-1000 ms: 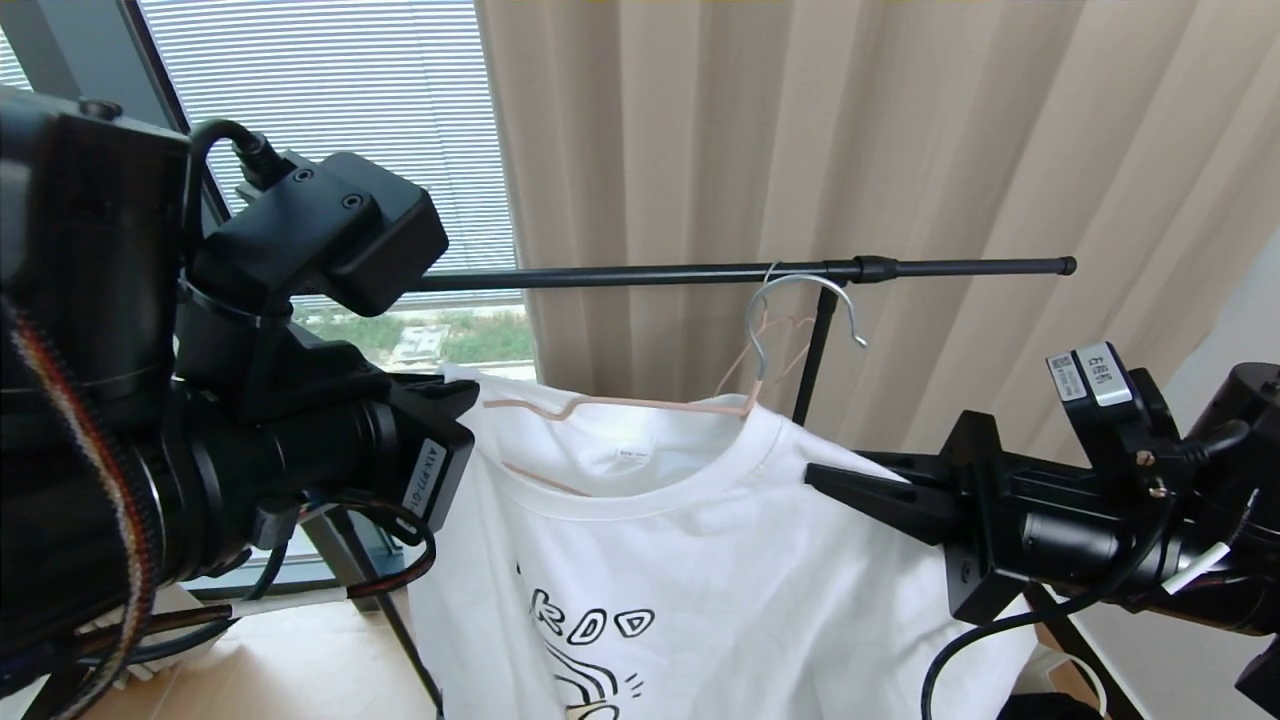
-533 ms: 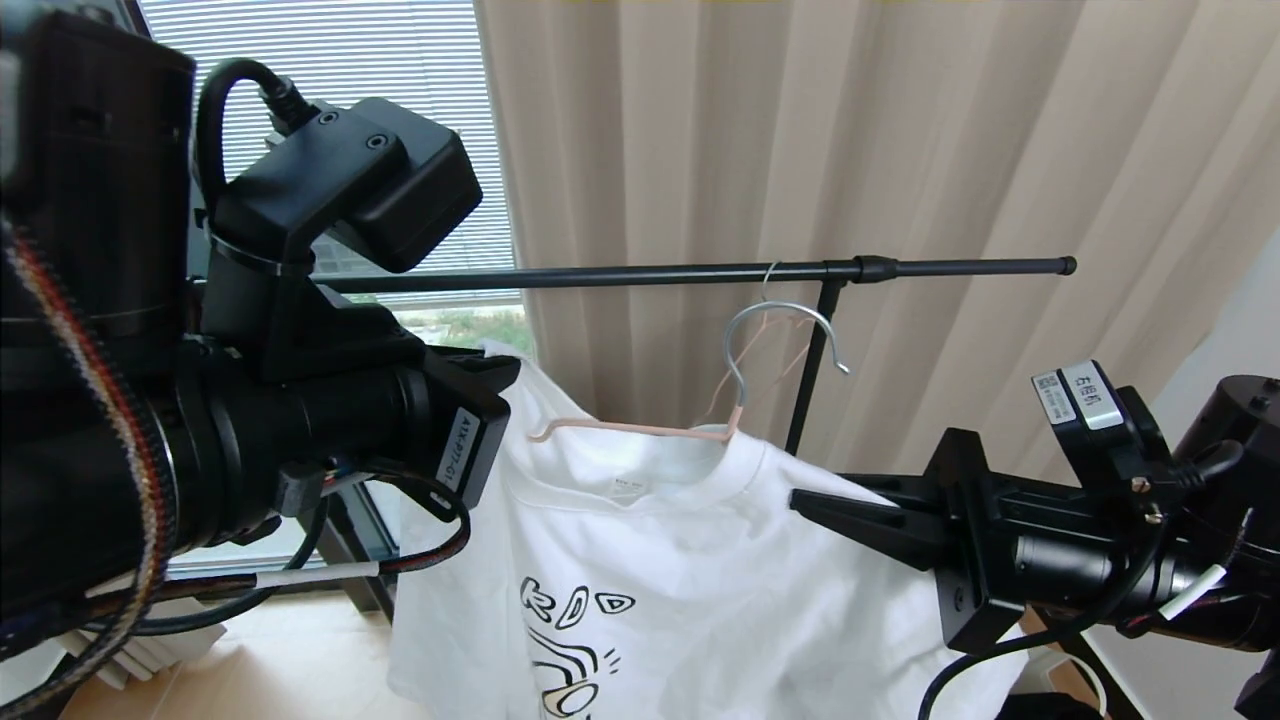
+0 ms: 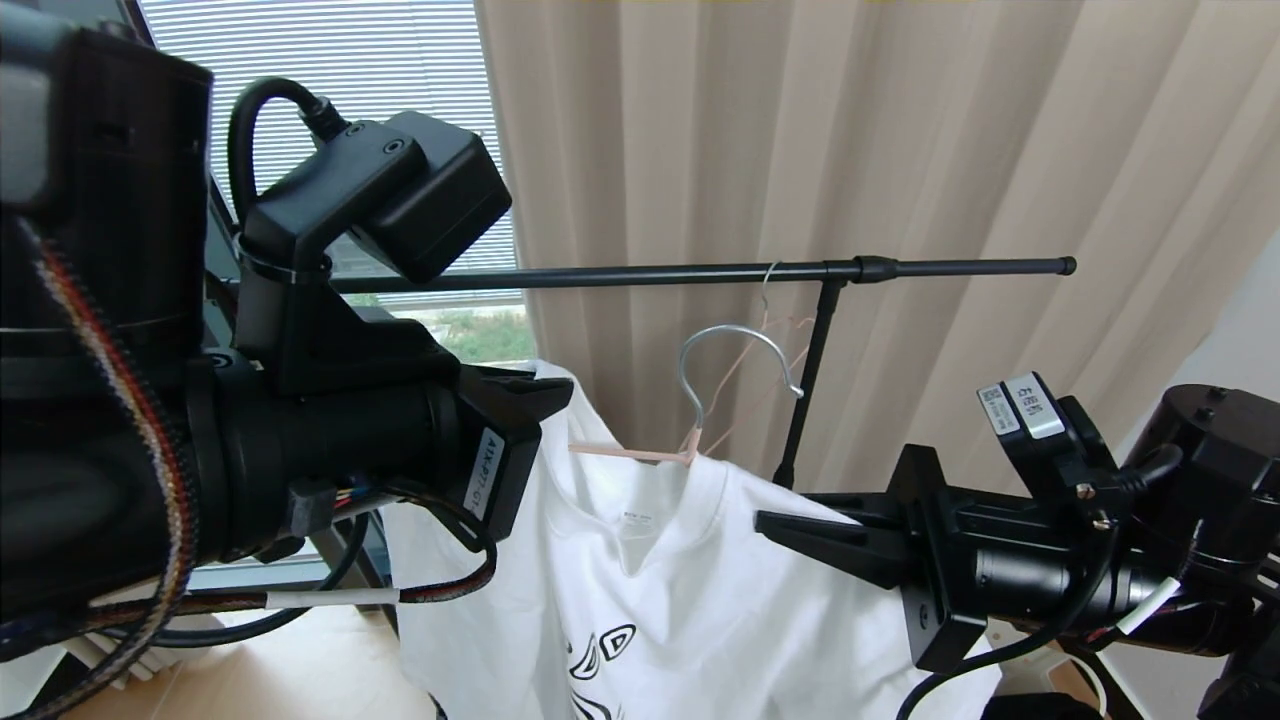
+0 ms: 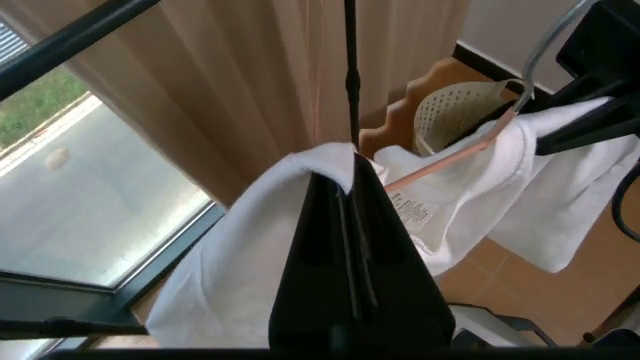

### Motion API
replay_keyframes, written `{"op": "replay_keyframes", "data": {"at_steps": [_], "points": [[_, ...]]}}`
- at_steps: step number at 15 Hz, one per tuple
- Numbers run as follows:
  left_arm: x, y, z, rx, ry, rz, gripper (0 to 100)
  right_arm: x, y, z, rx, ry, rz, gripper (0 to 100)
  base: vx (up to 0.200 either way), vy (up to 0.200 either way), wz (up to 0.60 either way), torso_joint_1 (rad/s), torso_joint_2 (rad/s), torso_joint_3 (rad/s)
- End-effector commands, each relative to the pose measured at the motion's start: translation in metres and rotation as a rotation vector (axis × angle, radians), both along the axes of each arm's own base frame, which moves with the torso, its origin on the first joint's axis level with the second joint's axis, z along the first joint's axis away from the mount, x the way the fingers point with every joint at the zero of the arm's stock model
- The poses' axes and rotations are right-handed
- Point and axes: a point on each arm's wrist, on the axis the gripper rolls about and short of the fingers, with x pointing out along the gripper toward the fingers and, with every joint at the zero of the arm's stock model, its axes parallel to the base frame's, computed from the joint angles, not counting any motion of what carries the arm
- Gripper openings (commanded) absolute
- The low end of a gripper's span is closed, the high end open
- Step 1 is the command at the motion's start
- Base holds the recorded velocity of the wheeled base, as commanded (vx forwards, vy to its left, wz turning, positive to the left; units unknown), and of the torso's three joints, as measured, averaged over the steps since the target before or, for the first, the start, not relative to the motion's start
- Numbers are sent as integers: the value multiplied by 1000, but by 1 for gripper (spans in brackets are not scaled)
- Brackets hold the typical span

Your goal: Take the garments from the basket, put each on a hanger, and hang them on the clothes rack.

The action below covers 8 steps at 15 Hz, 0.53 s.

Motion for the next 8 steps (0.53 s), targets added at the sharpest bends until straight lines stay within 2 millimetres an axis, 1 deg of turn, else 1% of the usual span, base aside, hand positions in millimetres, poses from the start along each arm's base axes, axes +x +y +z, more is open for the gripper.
{"op": "replay_keyframes", "data": {"at_steps": [1, 5, 8], "points": [[0, -1, -5, -1, 19, -23, 0, 3, 4, -1, 4, 23, 3, 0, 0, 0, 0, 0, 0, 0], [2, -4, -12, -44, 1, -56, 0, 7, 8, 0, 17, 37, -4, 0, 0, 0, 0, 0, 0, 0], [2, -5, -11, -51, -5, -56, 0, 8, 9, 2, 44, 35, -4, 0, 0, 0, 0, 0, 0, 0]]}}
